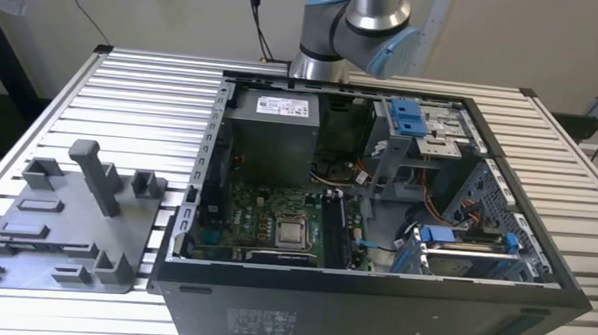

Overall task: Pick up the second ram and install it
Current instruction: 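Pick up the second ram and move it above second insertion slot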

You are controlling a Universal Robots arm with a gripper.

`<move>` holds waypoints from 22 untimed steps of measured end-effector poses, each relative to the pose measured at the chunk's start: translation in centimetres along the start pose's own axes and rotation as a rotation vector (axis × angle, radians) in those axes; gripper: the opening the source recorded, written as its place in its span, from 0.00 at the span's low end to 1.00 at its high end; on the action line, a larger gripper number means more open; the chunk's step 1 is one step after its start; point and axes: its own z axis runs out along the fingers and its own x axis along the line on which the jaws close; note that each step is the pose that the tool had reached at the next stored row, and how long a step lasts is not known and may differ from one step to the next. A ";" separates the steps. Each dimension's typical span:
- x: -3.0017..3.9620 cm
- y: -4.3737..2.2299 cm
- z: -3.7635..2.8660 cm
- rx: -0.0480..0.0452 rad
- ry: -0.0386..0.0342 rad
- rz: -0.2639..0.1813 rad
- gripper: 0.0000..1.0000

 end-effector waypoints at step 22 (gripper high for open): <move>0.00 0.00 0.00 0.0008 0.0012 -0.044 0.42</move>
